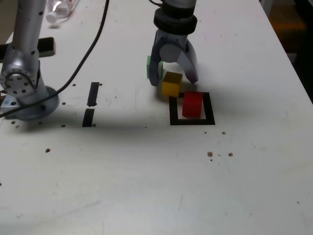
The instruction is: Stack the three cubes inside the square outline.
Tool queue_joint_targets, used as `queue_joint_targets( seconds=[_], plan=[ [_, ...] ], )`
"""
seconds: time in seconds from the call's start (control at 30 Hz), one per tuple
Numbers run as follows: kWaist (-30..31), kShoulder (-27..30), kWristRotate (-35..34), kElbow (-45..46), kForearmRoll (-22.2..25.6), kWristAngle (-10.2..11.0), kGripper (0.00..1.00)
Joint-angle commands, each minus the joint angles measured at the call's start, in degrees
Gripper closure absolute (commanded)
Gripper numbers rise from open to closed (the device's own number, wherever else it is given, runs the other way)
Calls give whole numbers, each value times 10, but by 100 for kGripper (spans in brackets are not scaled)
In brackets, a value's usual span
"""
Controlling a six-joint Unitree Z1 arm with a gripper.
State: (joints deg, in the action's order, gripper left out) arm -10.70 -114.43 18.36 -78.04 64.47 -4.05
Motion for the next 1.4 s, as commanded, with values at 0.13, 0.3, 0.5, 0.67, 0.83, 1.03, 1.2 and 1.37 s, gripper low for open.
queue_joint_targets(
  seconds=[0.13,0.3,0.5,0.67,0.83,1.03,1.2,1.37],
  plan=[
    [-2,-7,0,0,-1,2,23],
    [-3,-13,0,0,-1,6,28],
    [-4,-16,0,-2,-1,9,38],
    [-8,-17,0,0,-6,10,51],
    [-9,-17,0,2,-16,10,64],
    [-9,-17,0,3,-22,10,73],
    [-12,-11,0,4,-20,12,74],
    [-14,10,-3,6,-11,17,74]
  ],
)
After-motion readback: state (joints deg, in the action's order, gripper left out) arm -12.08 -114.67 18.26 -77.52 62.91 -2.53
